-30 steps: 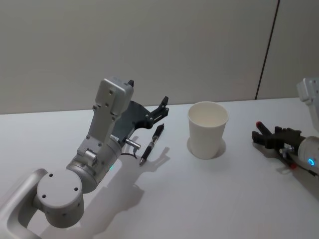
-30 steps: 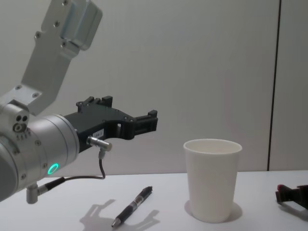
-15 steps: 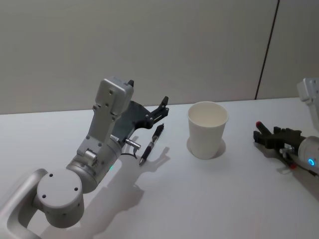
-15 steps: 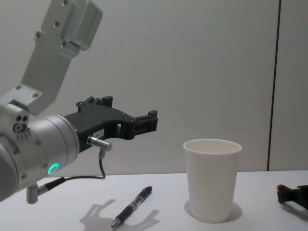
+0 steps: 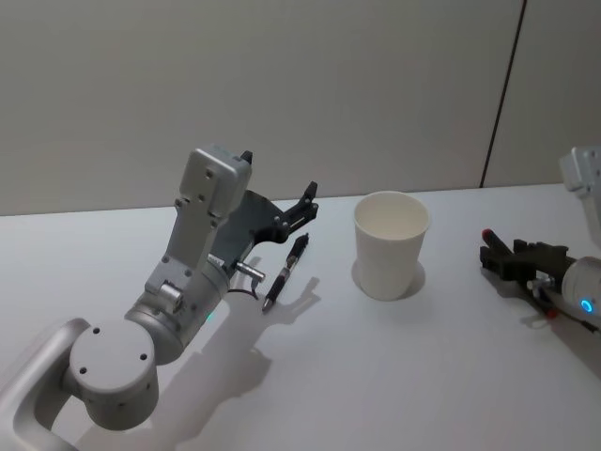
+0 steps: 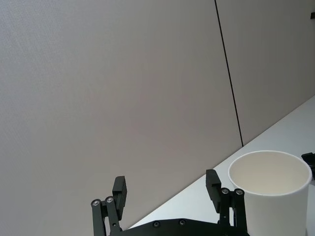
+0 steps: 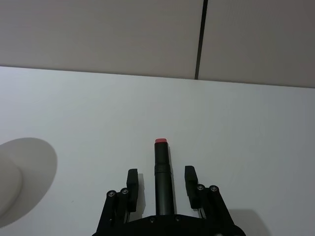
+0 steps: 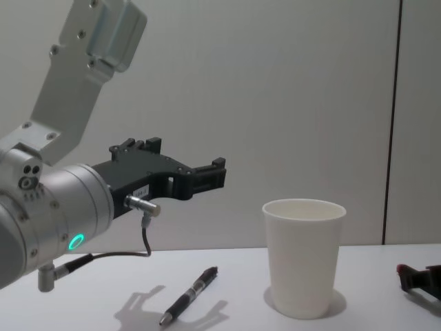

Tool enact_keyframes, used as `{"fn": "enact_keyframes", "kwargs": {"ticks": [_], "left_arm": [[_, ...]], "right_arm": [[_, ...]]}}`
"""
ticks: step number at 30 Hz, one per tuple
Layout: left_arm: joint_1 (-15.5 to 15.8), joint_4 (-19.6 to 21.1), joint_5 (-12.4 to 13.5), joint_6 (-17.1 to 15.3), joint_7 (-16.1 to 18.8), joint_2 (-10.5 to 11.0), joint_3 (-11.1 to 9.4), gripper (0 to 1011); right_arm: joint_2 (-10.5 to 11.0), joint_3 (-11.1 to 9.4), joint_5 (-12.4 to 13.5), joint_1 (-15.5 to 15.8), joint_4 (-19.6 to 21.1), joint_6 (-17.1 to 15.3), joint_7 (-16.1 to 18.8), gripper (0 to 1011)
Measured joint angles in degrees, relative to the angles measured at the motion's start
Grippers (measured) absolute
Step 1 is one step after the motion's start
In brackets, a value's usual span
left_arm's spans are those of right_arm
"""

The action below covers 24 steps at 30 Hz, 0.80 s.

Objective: Place the pen into the pen holder.

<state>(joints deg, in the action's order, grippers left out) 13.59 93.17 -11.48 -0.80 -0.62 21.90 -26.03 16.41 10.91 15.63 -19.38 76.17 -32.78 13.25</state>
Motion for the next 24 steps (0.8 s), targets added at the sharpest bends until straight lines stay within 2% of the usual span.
{"fn": "enact_keyframes", "kwargs": {"ticks": [24], "left_arm": [[0.0, 0.0, 0.0, 0.0, 0.0, 0.0, 0.0, 1001]], "right_arm": [[0.0, 0.0, 0.0, 0.0, 0.0, 0.0, 0.0, 418]]}}
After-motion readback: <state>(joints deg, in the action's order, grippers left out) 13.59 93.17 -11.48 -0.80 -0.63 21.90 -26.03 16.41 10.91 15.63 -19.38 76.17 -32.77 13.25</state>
